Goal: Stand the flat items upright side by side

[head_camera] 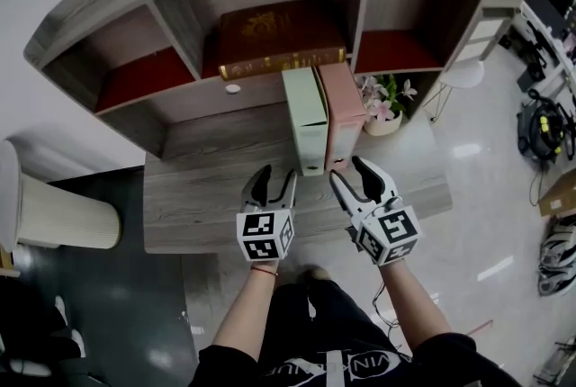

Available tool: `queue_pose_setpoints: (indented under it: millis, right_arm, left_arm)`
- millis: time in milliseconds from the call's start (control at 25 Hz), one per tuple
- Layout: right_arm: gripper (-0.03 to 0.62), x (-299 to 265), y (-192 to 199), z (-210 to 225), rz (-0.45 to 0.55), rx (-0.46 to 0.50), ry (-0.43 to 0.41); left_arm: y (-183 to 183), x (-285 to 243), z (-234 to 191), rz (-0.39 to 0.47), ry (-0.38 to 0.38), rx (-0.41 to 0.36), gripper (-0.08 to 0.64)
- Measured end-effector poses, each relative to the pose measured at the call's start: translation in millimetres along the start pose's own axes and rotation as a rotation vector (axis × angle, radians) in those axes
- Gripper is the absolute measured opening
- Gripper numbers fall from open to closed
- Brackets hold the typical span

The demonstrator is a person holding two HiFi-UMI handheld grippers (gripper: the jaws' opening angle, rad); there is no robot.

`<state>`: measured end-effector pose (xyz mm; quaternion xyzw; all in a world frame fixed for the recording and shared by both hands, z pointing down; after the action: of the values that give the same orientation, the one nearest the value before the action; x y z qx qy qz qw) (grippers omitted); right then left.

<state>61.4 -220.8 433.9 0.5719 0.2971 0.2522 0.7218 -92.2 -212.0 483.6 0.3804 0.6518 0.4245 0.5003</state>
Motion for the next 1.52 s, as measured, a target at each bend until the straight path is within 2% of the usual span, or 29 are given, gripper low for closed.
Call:
queue_pose_setpoints:
  millis: [160, 440, 1080, 1520]
  right_arm:
    - [0.166, 5.0, -3.8, -4.4, 0.002, 0.017, -0.03]
    - [0.12, 13.9, -9.9, -10.3, 0.003, 0.037, -0.078]
    - [0.081, 38.2, -22.8, -17.0, 0.006, 0.106, -0.162]
    - [0.046, 48.4, -26.4, -17.1, 0.013, 0.106, -0.182]
  left_arm:
    - [-7.6, 11.7, -2.3, 0.03, -0.025, 0.003, 0.199]
    - [-20.5, 33.3, 0.1, 0.079, -0.047, -0.004, 0.186]
    - [-38.3, 94.7, -3.9, 0.17, -0.102, -0.005, 0.178]
    - [-39.9, 123.9, -5.1, 0.212, -0.126, 0.04, 0.153]
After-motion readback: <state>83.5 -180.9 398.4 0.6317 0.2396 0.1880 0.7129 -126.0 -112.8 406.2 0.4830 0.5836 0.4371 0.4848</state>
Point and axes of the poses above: the fingertips, and each gripper's own axes: x backward along the fingers, z to its right, y out of its underside, the point moved 3 cm from there along x, backward along the fingers, and after that the axes turned 1 degree about y, right-handed, at the moved point
